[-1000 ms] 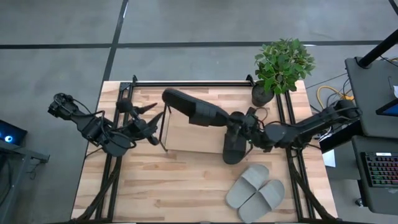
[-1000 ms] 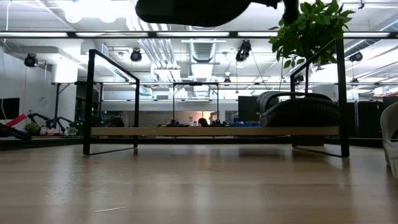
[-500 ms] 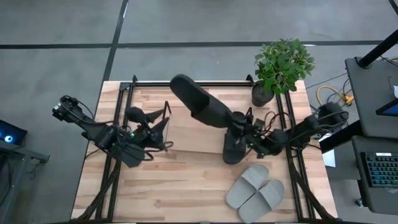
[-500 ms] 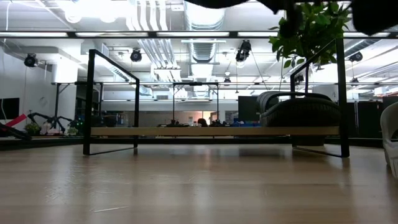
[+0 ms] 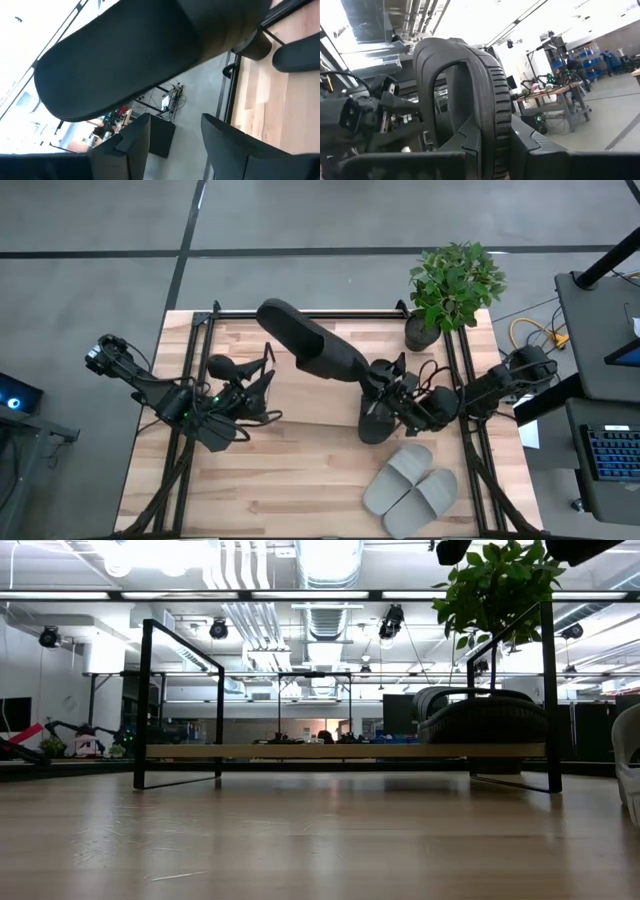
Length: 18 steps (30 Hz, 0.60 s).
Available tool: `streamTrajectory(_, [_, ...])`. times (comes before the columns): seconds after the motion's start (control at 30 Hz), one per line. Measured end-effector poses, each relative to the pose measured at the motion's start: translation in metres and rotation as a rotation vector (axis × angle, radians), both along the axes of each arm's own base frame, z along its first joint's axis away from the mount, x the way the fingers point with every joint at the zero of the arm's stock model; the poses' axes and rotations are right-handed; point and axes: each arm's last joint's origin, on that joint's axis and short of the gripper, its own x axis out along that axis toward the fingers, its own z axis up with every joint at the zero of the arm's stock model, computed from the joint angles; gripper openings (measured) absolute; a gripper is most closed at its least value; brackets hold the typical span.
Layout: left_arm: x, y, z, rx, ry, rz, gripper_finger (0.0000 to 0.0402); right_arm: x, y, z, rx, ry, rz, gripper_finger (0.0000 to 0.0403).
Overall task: Pick and place slides into the shelf
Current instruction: Put the black slides on the shelf
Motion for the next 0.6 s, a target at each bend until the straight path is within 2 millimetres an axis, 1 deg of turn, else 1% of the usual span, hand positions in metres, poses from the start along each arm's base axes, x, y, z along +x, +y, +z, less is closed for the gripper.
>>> streamTrajectory(0.07, [0.0, 0.0, 0.001, -0.007, -0.01, -0.001, 0.0161, 0.0, 0.0, 0.0, -0.008, 0.009, -0.01, 0.004])
streamTrajectory(0.13, [0.001, -0.001, 0.002, -0.023, -0.022, -0.013, 0.0161, 0.0, -0.001, 0.0, -0.01, 0.036, -0.057, 0.004])
streamTrajectory(0.23, [0.003, -0.003, 0.002, -0.067, -0.029, -0.073, 0.0161, 0.0, -0.002, 0.001, -0.006, 0.061, -0.128, 0.004])
streamTrajectory(0.33, [0.008, -0.006, 0.002, -0.096, -0.038, -0.115, 0.0161, 0.003, -0.003, 0.002, -0.01, 0.057, -0.148, 0.004])
streamTrajectory(0.47, [0.019, -0.011, 0.004, -0.085, -0.063, -0.12, 0.0161, 0.009, -0.002, 0.005, -0.038, 0.079, -0.174, 0.004])
streamTrajectory(0.6, [0.036, -0.021, 0.002, -0.035, -0.058, -0.133, 0.0161, 0.014, -0.001, 0.009, -0.061, 0.095, -0.194, 0.004])
